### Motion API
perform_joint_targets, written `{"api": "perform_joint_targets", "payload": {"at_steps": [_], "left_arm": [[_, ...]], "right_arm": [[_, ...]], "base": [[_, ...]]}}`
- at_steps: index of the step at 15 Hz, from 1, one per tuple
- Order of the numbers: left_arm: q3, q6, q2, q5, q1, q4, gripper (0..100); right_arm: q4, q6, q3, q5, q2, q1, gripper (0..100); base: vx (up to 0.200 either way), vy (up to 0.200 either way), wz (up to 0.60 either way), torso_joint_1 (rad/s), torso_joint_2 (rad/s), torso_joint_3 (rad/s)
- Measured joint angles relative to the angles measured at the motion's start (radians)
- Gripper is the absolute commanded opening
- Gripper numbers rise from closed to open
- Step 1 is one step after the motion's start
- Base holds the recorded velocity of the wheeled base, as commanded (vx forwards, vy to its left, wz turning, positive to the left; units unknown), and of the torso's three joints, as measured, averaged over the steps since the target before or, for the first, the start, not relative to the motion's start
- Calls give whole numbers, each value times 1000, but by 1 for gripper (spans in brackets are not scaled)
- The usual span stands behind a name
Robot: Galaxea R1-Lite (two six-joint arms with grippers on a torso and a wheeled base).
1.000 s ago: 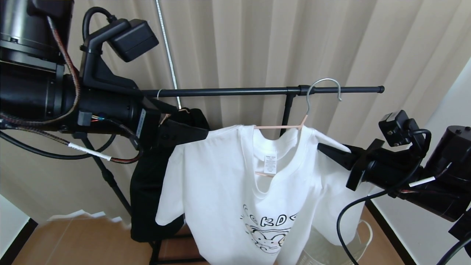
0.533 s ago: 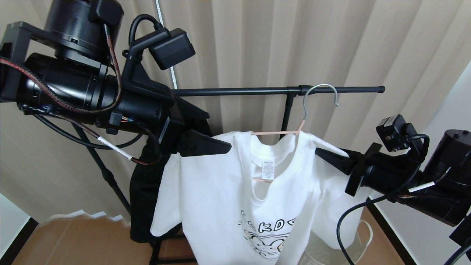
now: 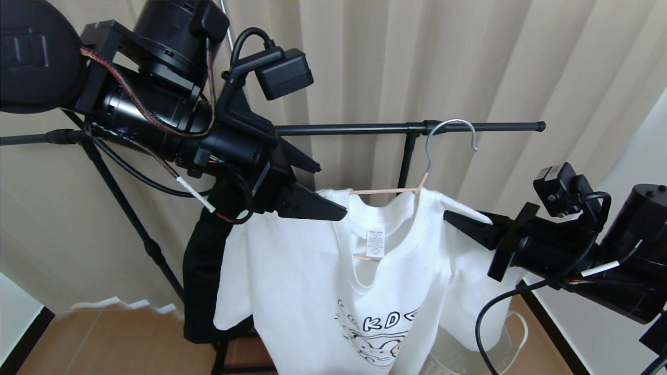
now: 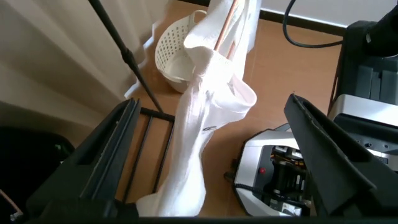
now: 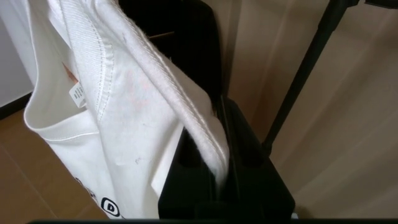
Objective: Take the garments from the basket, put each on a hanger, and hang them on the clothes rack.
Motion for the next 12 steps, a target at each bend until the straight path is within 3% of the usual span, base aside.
{"api": "perform_joint_targets", "payload": {"at_steps": [12], "left_arm": [[57,25,31,10,-51,-6,100]], "right_arm": [[0,-1,11,-3,-16,32,0]], "base": [[0,0,0,0,0,0]]}}
